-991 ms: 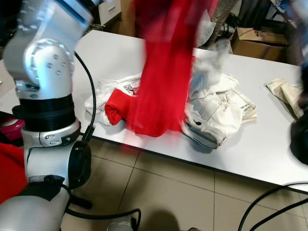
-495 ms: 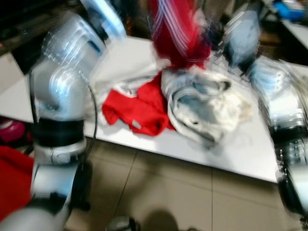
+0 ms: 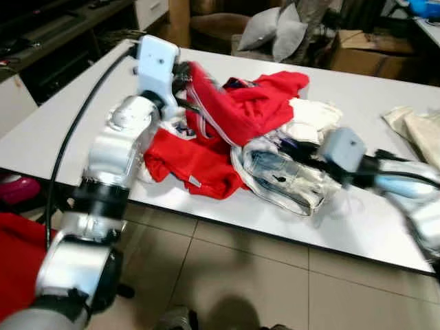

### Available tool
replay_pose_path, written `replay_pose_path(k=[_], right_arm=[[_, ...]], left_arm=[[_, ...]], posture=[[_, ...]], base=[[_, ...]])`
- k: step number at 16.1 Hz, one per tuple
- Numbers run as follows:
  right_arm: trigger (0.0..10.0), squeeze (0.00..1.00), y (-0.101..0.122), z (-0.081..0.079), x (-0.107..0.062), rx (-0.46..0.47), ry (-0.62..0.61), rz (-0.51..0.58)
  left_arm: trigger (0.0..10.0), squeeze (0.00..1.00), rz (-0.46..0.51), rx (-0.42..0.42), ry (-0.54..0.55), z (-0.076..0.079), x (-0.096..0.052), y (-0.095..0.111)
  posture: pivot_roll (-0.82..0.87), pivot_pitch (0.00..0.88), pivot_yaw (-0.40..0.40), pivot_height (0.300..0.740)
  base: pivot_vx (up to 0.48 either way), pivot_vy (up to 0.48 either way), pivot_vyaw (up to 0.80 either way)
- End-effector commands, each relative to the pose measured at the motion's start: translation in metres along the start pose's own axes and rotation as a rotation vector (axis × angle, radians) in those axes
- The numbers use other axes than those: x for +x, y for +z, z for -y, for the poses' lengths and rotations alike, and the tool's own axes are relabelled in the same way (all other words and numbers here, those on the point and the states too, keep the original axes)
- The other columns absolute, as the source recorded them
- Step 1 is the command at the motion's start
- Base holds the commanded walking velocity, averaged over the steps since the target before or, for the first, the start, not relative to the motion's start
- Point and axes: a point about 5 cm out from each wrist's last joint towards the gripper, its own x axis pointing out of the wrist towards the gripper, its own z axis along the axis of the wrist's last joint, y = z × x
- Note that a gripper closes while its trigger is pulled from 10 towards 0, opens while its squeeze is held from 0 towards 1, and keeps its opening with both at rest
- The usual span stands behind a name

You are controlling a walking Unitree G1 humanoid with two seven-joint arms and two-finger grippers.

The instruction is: Hang hanger

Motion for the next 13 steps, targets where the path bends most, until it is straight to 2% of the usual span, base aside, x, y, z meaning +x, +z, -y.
replay_pose_path(k=[1,2,3,5,7,9,10,11,12,13], right_arm=[[10.0,0.0,0.006,-0.003,-0.008,0.002,0.067,-0.013],[10.0,0.0,0.005,-0.003,-0.018,-0.012,0.098,-0.075],[10.0,0.0,0.005,0.003,-0.025,-0.023,0.07,-0.107],[10.0,0.0,0.006,0.009,-0.032,-0.018,0.038,-0.126],[10.0,0.0,0.013,0.012,-0.041,-0.008,0.044,-0.134],[10.0,0.0,0.025,0.018,-0.054,0.02,0.056,-0.109],[10.0,0.0,0.032,0.021,-0.065,0.039,0.066,-0.09],[10.0,0.0,0.044,0.026,-0.076,0.063,0.059,-0.043],[10.0,0.0,0.048,0.027,-0.079,0.068,0.057,-0.027],[10.0,0.0,0.058,0.03,-0.089,0.09,0.049,0.02]], left_arm=[[10.0,0.0,0.076,0.008,0.068,-0.011,0.006,0.019],[10.0,0.0,0.168,-0.044,0.12,-0.023,0.01,0.039],[10.0,0.0,0.265,-0.137,0.144,-0.032,0.012,0.061],[10.0,0.0,0.347,-0.234,0.174,-0.042,0.013,0.08],[10.0,0.0,0.335,-0.194,0.219,-0.051,0.016,0.08],[10.0,0.0,0.258,-0.136,0.247,-0.053,0.018,0.06],[10.0,0.0,0.193,-0.086,0.247,-0.051,0.019,0.04],[10.0,0.0,0.105,-0.001,0.261,-0.048,0.015,0.012],[10.0,0.0,0.081,0.022,0.27,-0.048,0.014,0.004],[10.0,0.0,0.035,0.063,0.292,-0.049,0.009,-0.015]], posture=[[0.05,0.02,0.039,0.74],[0.05,0.017,0.04,0.74],[0.05,0.015,0.04,0.74],[0.06,0.013,0.037,0.74],[0.06,0.013,0.035,0.74],[0.07,0.012,0.033,0.74],[0.07,0.01,0.034,0.74],[0.06,0.01,0.037,0.74],[0.06,0.01,0.037,0.74],[0.06,0.011,0.04,0.74]], base=[[0.0,0.0,0.0],[0.0,0.0,0.0],[0.0,0.0,0.0],[0.0,0.0,0.0],[0.0,0.0,0.0],[0.0,0.0,0.0],[0.0,0.0,0.0],[0.0,0.0,0.0],[0.0,0.0,0.0],[0.0,0.0,0.0]])
